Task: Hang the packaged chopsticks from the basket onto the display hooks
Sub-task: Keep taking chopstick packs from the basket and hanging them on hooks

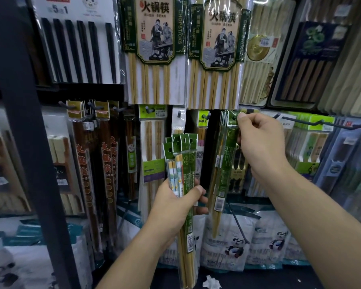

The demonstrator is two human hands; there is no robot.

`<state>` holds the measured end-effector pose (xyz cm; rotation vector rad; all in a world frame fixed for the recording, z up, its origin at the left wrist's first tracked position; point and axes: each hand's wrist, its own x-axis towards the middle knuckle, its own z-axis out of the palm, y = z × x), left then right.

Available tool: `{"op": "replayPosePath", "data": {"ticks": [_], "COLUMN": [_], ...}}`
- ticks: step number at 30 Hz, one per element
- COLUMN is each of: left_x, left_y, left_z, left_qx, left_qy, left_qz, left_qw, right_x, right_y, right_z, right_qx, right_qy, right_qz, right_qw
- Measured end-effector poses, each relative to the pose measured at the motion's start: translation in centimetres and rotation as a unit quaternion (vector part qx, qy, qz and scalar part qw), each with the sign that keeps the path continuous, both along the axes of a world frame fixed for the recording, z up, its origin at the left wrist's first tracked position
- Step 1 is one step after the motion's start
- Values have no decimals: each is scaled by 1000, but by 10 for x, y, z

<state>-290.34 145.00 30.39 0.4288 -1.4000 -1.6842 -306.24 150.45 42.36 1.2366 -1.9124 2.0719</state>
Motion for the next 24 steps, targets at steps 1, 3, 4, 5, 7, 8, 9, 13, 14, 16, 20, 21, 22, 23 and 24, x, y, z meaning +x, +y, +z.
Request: {"op": "replayPosePath", "data": {"ticks": [1, 3, 4, 5, 7, 8, 9, 13, 14, 16, 20, 21, 22, 23, 24], "left_x": [0, -1, -1, -1, -1, -1, -1, -1, -1, -1, -1, -2, -2, -2, -2], "left_y": [0, 0, 0, 0, -1, -1, -1, -1, -1, -1, 1, 1, 2, 3, 4], "left_z": [0, -1, -1, -1, -3, -3, -4, -4, -4, -4, -5, -4, -3, -2, -2], "left_qx": [0, 3, 4, 5, 4, 4, 4, 8, 9, 8, -25, -30, -36, -43, -50], "left_qy": [0, -1, -1, -3, -7, -9, -8, 9, 13, 18, 11, 11, 9, 7, 6], "left_qz": [0, 1, 3, 4, 8, 10, 10, 6, 4, -7, -5, -6, -8, -9, -7], "left_qw": [1000, 1000, 1000, 1000, 1000, 1000, 1000, 1000, 1000, 1000, 1000, 999, 999, 999, 999], "right_x": [0, -2, -3, -4, -5, -6, -6, -5, -5, -3, 13, 19, 25, 29, 32], "right_y": [0, -1, -2, -2, -2, -3, -2, -1, 0, 2, 11, 13, 14, 14, 13], "right_z": [1, 1, 1, 1, -1, -2, -3, -12, -14, -19, -32, -35, -38, -40, -42], "right_qx": [-1, 0, 1, 5, 15, 20, 25, 30, 26, 4, -18, -8, 6, 21, 32], "right_qy": [1, 5, 7, 10, 27, 44, 64, 85, 83, 63, 22, 33, 42, 47, 47], "right_qz": [-2, -4, -7, -13, -29, -37, -45, -70, -73, -69, 26, 59, 88, 111, 127], "right_qw": [1000, 1000, 1000, 1000, 999, 998, 997, 993, 994, 996, 999, 998, 995, 992, 990]}}
